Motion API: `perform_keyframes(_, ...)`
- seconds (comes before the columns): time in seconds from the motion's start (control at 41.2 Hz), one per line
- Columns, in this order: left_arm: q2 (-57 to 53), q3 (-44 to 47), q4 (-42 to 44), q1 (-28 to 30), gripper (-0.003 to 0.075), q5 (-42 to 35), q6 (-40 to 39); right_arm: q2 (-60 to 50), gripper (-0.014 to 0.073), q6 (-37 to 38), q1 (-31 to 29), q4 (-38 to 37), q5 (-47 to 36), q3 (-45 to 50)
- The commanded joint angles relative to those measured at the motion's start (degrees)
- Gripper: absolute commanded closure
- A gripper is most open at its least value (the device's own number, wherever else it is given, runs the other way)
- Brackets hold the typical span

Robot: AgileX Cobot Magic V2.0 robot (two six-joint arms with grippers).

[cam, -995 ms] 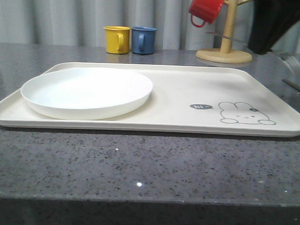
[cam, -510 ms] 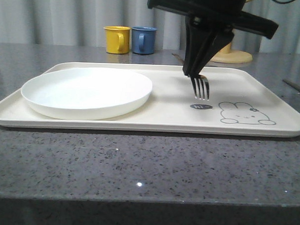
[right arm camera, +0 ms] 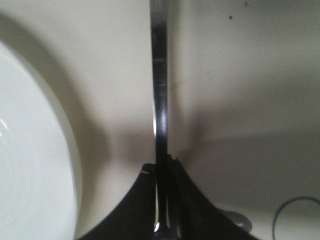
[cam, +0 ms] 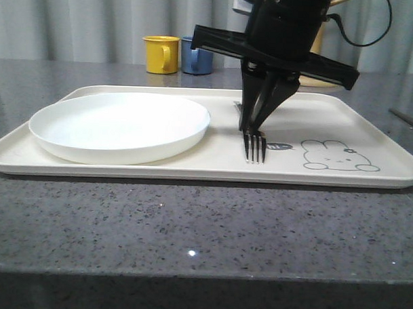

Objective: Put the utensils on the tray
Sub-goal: 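Lower the fork onto the tray beside the plate and release, then move the right gripper to the chopsticks and grasp them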

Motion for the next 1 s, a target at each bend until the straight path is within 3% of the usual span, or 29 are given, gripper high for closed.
perform_keyframes(0.0,0.0,-1.4,0.0,-0.5,0.0407,-4.0,-0.5,-2.7,0.0402,0.1,-0.1,0.5,-1.7,-1.9)
perform_keyframes(0.097,0.0,-1.4,0.0,-0.5,0.0407,-4.0,-0.5,-3.4,0.0326,0.1,-0.1,0.0,-2.3,-2.0)
perform_keyframes(0.316,0.0,-1.4,0.0,-0.5,0.0407,-4.0,-0.5,-9.1,0.0316,-7.1,-0.1,-4.9,3.0,-2.6)
perform_keyframes(0.558,0.0,-1.4,0.0,-0.5,0.0407,-4.0,-0.5,-20.5,0.0316,-9.4,-0.9,-19.4,13.9,-1.3)
perform_keyframes(0.753,0.0,-1.4,0.0,-0.5,0.0407,-4.0,-0.5,-25.9,0.0316,-13.2,-10.0,-19.8,14.6,2.2)
perform_keyframes(0.971,0.0,-1.4,0.0,-0.5,0.0407,-4.0,-0.5,-25.0,0.0316,-24.8,-23.5,-10.7,14.3,7.4)
